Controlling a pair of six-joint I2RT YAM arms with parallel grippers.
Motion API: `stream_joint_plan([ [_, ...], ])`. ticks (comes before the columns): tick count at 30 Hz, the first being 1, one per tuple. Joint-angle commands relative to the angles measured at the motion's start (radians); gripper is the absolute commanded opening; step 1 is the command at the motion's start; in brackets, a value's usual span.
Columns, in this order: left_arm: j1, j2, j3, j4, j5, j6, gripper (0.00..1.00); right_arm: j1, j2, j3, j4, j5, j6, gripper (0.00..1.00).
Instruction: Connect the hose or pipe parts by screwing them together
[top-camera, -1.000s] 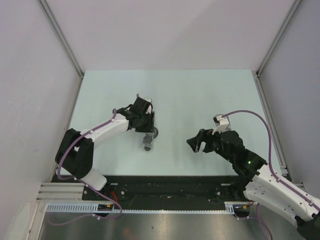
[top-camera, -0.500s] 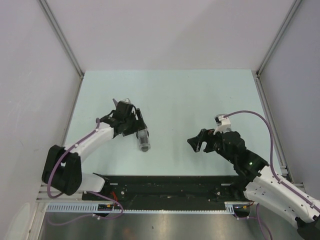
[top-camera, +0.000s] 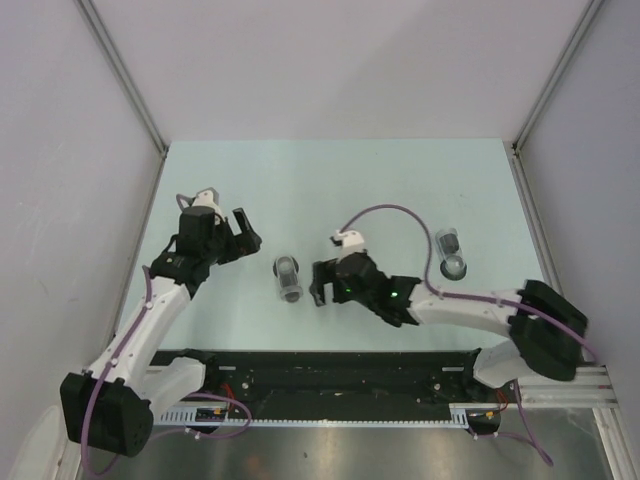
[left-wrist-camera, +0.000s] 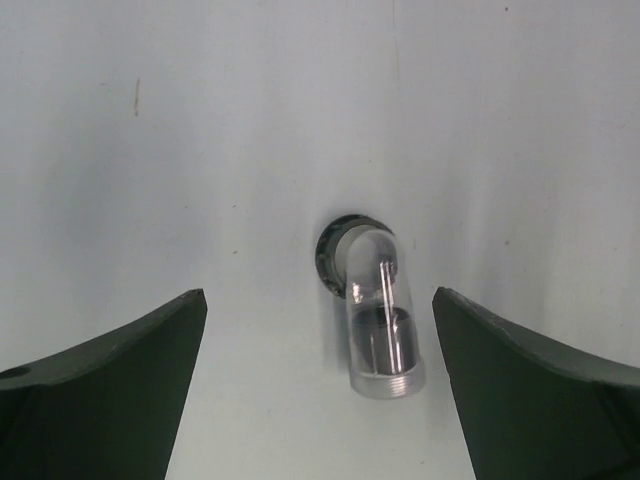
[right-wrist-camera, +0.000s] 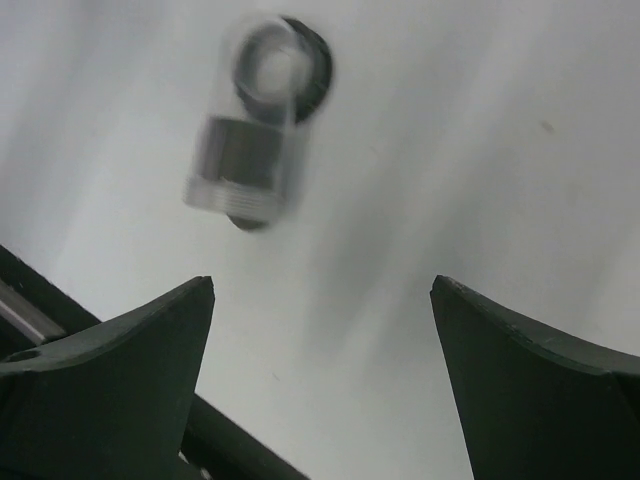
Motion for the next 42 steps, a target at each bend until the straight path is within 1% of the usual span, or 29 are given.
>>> stream_joint_plan([
  [1,0.009,-0.065,-0.025,-0.041,-0.073,0.148,1.0,0.079,0.212,0.204,0.139,0.163,-0.003,0.97],
  [3,0.01,-0.081,-0.036,-0.062,-0.082,0.166,1.0,0.093,0.289,0.258,0.151,0.171,-0.006,0.98],
  [4,0.01,-0.088,-0.035,-0.07,-0.08,0.165,1.0,0.099,0.367,0.304,0.148,0.18,-0.015,0.98],
  [7,0.01,-0.12,-0.045,-0.075,-0.053,0.154,1.0,0.116,0.474,0.364,0.144,0.223,-0.038,0.98],
  [11,0.01,-0.134,-0.042,-0.075,-0.039,0.151,1.0,0.121,0.562,0.427,0.139,0.223,-0.055,0.94],
  [14,0.01,-0.126,-0.036,-0.075,-0.014,0.156,0.98,0.122,0.591,0.438,0.138,0.191,-0.082,0.83],
  [15,0.01,-0.124,-0.035,-0.075,-0.001,0.171,0.97,0.121,0.592,0.438,0.128,0.188,-0.093,0.71],
  [16,0.01,-0.118,-0.032,-0.075,0.053,0.18,0.96,0.119,0.588,0.438,0.119,0.188,-0.105,0.64],
  [17,0.01,-0.117,-0.026,-0.073,0.071,0.186,0.93,0.116,0.567,0.438,0.107,0.186,-0.121,0.59],
  [18,0.01,-0.117,-0.022,-0.073,0.088,0.204,0.92,0.106,0.552,0.438,0.076,0.177,-0.166,0.49],
  [19,0.01,-0.118,-0.019,-0.073,0.111,0.217,0.92,0.099,0.532,0.436,0.062,0.12,-0.199,0.46],
  [20,0.01,-0.12,-0.012,-0.072,0.18,0.232,0.91,0.089,0.507,0.438,0.047,0.072,-0.24,0.43],
  [21,0.01,-0.12,-0.009,-0.07,0.218,0.258,0.9,0.078,0.459,0.436,0.008,0.017,-0.312,0.39],
  [22,0.01,-0.124,-0.004,-0.07,0.258,0.263,0.89,0.049,0.425,0.434,0.0,-0.098,-0.349,0.37],
  [23,0.009,-0.131,-0.001,-0.069,0.327,0.264,0.88,0.033,0.395,0.428,-0.063,-0.158,-0.378,0.35],
  [24,0.009,-0.132,0.002,-0.064,0.37,0.264,0.88,0.015,0.331,0.418,-0.079,-0.224,-0.407,0.34],
  [25,0.009,-0.138,0.007,-0.061,0.409,0.266,0.88,-0.029,0.297,0.389,-0.089,-0.363,-0.452,0.34],
  [26,0.007,-0.146,0.017,-0.056,0.49,0.268,0.87,-0.054,0.265,0.367,-0.096,-0.44,-0.467,0.34],
  [27,0.007,-0.152,0.024,-0.052,0.522,0.268,0.87,-0.085,0.19,0.346,-0.099,-0.52,-0.48,0.34],
  [28,0.007,-0.157,0.028,-0.043,0.554,0.269,0.87,-0.112,0.158,0.309,-0.099,-0.695,-0.489,0.34],
  [29,0.007,-0.167,0.039,-0.039,0.588,0.271,0.87,-0.172,0.122,0.293,-0.099,-0.775,-0.489,0.35],
  [31,0.006,-0.178,0.047,-0.02,0.683,0.269,0.87,-0.21,0.038,0.264,-0.099,-0.916,-0.489,0.34],
  [32,0.004,-0.18,0.056,-0.01,0.72,0.269,0.87,-0.235,0.01,0.24,-0.102,-0.951,-0.501,0.35],
  [33,0.003,-0.186,0.057,0.002,0.805,0.261,0.86,-0.243,-0.01,0.229,-0.106,-0.982,-0.507,0.35],
  [34,0.002,-0.189,0.054,0.025,0.843,0.249,0.87,-0.249,-0.051,0.221,-0.111,-1.034,-0.513,0.35],
  [37,-0.004,-0.2,0.045,0.135,0.942,0.192,0.87,-0.261,-0.097,0.204,-0.139,-1.134,-0.532,0.35],
  [40,-0.04,-0.198,0.045,0.166,1.001,0.203,0.88,-0.258,-0.146,0.194,-0.143,-1.186,-0.523,0.35],
  [42,-0.092,-0.192,0.041,0.166,1.006,0.229,0.88,-0.258,-0.177,0.188,-0.139,-1.199,-0.512,0.35],
])
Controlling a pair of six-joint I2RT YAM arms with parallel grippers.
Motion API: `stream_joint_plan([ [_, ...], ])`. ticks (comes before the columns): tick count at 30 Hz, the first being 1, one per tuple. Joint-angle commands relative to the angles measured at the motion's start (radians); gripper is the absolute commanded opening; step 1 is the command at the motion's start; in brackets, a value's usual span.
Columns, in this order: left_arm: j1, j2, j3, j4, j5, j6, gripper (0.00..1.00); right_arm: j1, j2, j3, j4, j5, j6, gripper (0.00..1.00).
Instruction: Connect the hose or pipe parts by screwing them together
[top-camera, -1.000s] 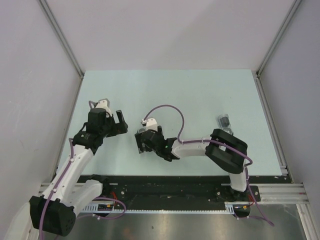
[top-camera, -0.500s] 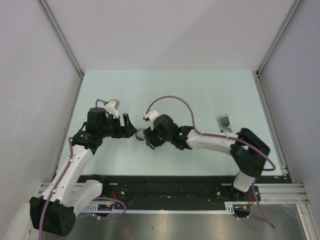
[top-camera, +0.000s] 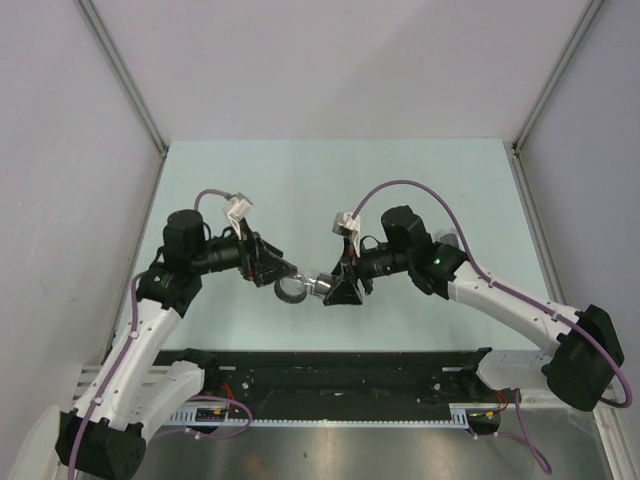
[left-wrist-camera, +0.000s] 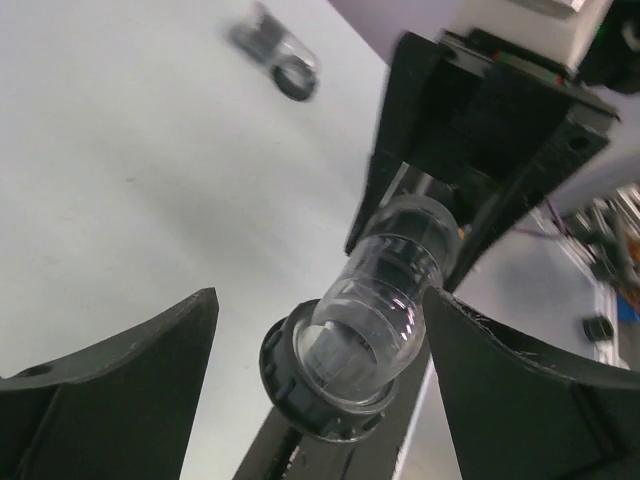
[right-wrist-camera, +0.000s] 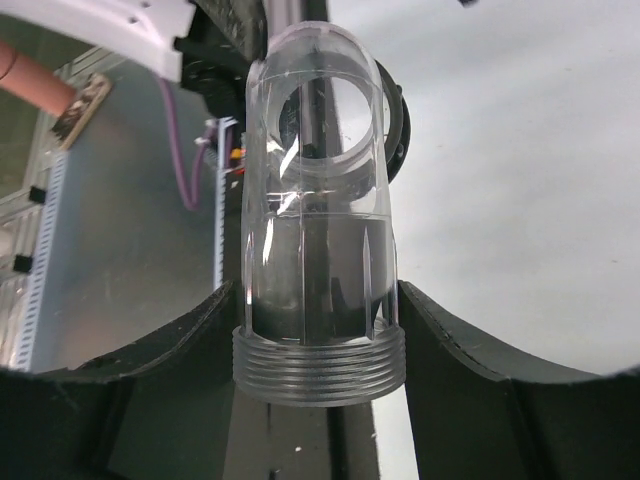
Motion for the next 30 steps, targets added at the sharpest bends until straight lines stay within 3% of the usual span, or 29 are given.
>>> stream_joint_plan([
  [1,-0.087,0.001,0.026,0.081,0.147,0.025,0.88,-0.002,-0.074,-0.009,0.011,-0.155,0.001,0.35],
  [5,-0.175,0.0,-0.006,0.088,0.166,0.043,0.87,-0.01,-0.108,-0.018,0.034,-0.189,0.019,0.35],
  [12,-0.209,-0.039,-0.015,0.114,0.19,0.028,0.86,-0.019,-0.146,-0.032,0.022,-0.181,0.016,0.35],
  [19,-0.236,-0.042,-0.04,0.134,0.213,0.009,0.75,-0.019,-0.149,-0.053,0.066,-0.198,0.047,0.35],
  [25,-0.268,-0.022,-0.035,0.144,0.197,-0.003,0.75,-0.019,-0.148,-0.055,0.088,-0.206,0.067,0.35],
  [30,-0.296,0.016,-0.03,0.158,0.192,-0.004,0.68,-0.018,-0.146,-0.058,0.103,-0.211,0.082,0.34],
])
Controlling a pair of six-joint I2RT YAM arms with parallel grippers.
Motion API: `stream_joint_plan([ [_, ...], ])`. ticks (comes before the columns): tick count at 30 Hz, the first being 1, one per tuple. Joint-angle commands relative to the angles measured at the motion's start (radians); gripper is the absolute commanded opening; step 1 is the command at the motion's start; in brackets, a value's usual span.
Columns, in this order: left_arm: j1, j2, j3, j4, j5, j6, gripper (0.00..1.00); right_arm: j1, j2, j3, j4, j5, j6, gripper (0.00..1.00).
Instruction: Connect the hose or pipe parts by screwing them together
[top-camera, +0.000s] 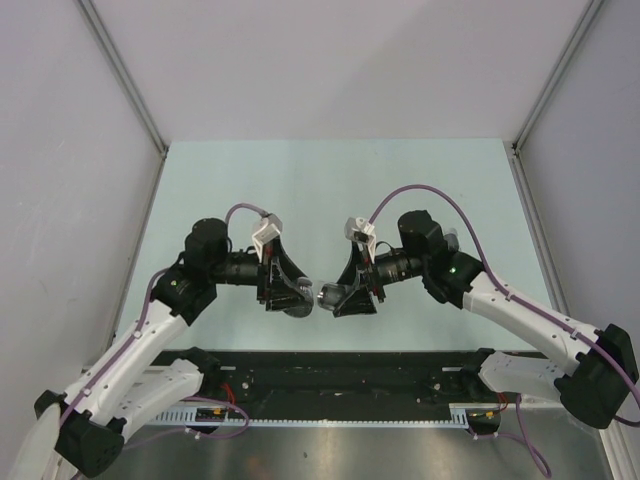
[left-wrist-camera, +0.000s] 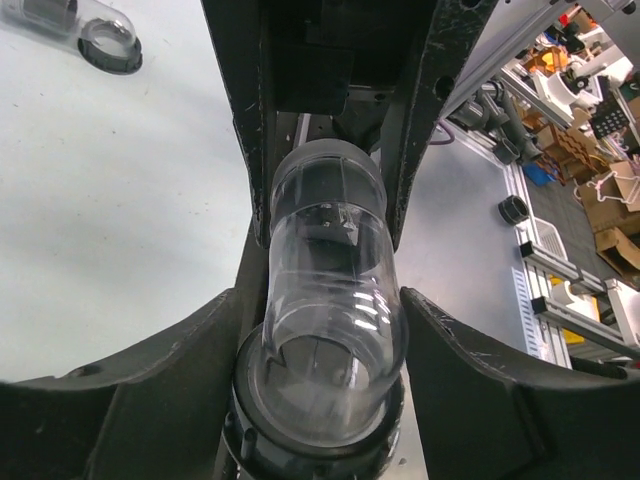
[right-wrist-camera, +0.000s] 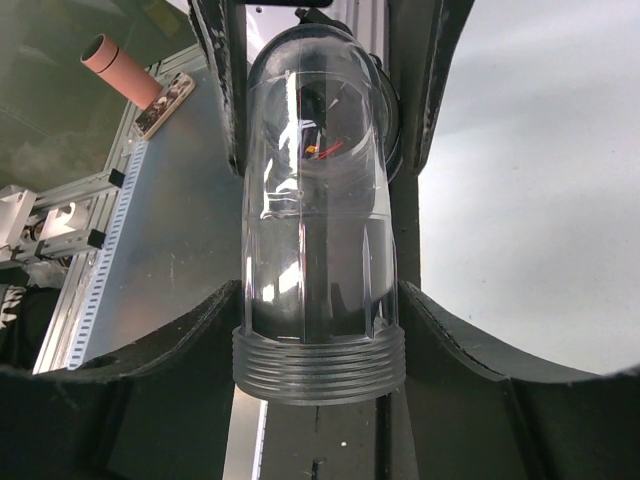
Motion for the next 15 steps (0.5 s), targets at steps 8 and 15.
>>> stream_joint_plan([
  [8,-0.051,0.022,0.001,0.076,0.028,-0.025,0.4,-0.002,-0.012,0.001,0.072,-0.025,0.025,0.35],
  [15,-0.051,0.019,-0.011,0.112,-0.022,-0.046,0.0,-0.005,-0.024,0.001,0.069,0.013,0.043,0.53],
])
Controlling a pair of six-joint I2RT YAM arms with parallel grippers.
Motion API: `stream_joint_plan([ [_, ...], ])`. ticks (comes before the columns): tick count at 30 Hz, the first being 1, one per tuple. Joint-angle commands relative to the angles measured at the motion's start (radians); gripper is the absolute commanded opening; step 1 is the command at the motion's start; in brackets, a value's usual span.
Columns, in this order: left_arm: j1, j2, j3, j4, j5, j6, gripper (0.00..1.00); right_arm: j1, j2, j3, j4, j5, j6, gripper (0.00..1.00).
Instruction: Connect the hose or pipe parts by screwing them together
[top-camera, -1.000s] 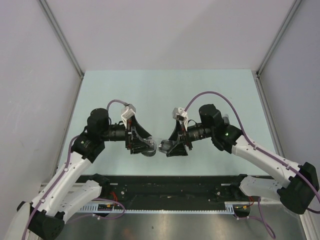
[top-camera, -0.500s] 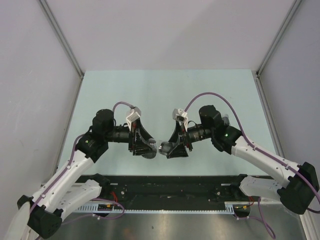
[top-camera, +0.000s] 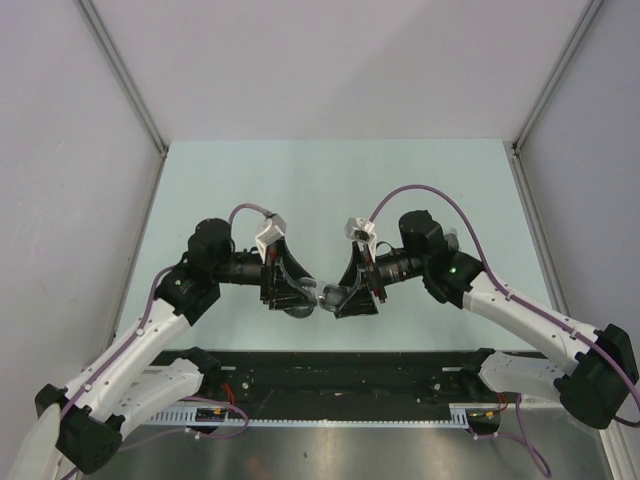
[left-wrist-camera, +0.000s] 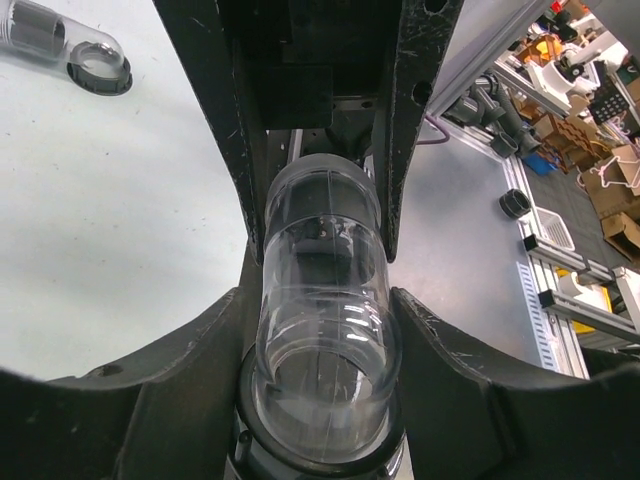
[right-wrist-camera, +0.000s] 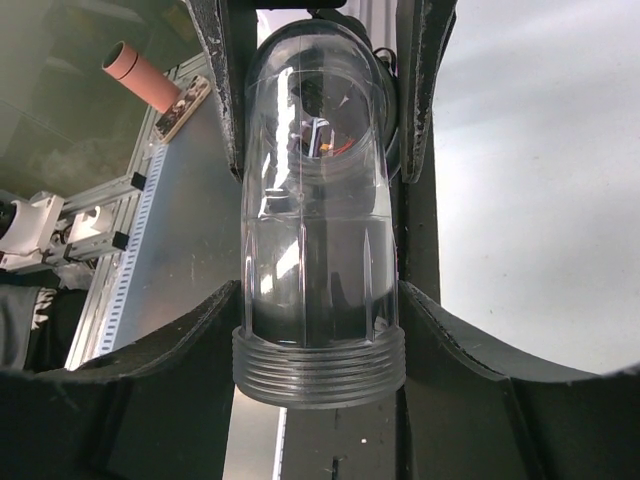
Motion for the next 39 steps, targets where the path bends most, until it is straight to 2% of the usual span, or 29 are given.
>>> stream_joint_plan([
  [1,-0.01,-0.005,-0.006,0.043,-0.042,-0.049,0.0,-0.006,-0.029,0.01,0.064,0.053,0.006,0.62],
  [4,-0.008,0.004,-0.01,0.045,-0.093,-0.051,0.0,-0.037,-0.061,0.01,0.074,0.153,0.081,0.74],
  [5,-0.008,0.01,-0.008,0.043,-0.107,-0.048,0.0,-0.046,-0.086,0.011,0.071,0.257,0.104,0.83],
  [7,-0.008,0.012,-0.006,0.045,-0.153,-0.04,0.0,-0.09,-0.112,0.011,0.038,0.377,0.16,0.91],
  [8,-0.005,0.018,-0.005,0.045,-0.2,-0.031,0.0,-0.109,-0.124,0.011,0.022,0.465,0.17,0.93],
  [10,0.004,0.029,-0.002,0.043,-0.242,-0.017,0.0,-0.162,-0.15,0.013,-0.023,0.54,0.198,0.97],
  [13,0.027,0.055,-0.002,0.037,-0.346,0.0,0.0,-0.236,-0.17,0.011,-0.109,0.739,0.256,0.97],
  [14,0.038,0.069,-0.002,0.031,-0.392,0.007,0.0,-0.254,-0.173,0.01,-0.134,0.862,0.272,0.96],
  [17,0.091,0.087,-0.002,-0.007,-0.437,0.001,0.0,-0.322,-0.176,0.011,-0.223,1.064,0.292,0.95],
  [19,0.127,0.092,-0.005,-0.012,-0.431,-0.017,0.0,-0.353,-0.181,0.011,-0.248,1.075,0.269,0.94],
  [22,0.13,0.086,-0.005,-0.012,-0.388,-0.038,0.0,-0.356,-0.173,0.01,-0.174,0.782,0.166,0.94],
  [23,0.13,0.083,-0.003,-0.01,-0.38,-0.046,0.0,-0.333,-0.166,0.011,-0.151,0.595,0.151,0.94],
  [26,0.13,0.06,0.003,0.002,-0.34,-0.074,0.0,-0.266,-0.153,-0.021,-0.015,0.351,0.17,0.97],
  [27,0.13,0.053,0.001,0.01,-0.327,-0.083,0.0,-0.202,-0.152,-0.033,0.04,0.33,0.164,1.0],
  [29,0.13,0.037,-0.003,0.028,-0.279,-0.115,0.0,-0.117,-0.15,-0.033,0.058,0.343,0.108,1.0],
  [30,0.13,0.032,-0.003,0.026,-0.265,-0.126,0.0,-0.035,-0.15,-0.033,0.045,0.372,0.027,1.0],
  [32,0.13,0.023,-0.006,0.025,-0.235,-0.158,0.0,0.035,-0.149,-0.033,0.019,0.505,-0.056,1.0],
  [34,0.128,0.015,-0.013,0.026,-0.219,-0.186,0.0,0.109,-0.13,-0.033,0.004,0.57,-0.153,0.99],
  [39,0.128,-0.011,-0.029,0.028,-0.202,-0.232,0.0,0.207,-0.028,-0.033,0.067,0.759,-0.296,1.0],
])
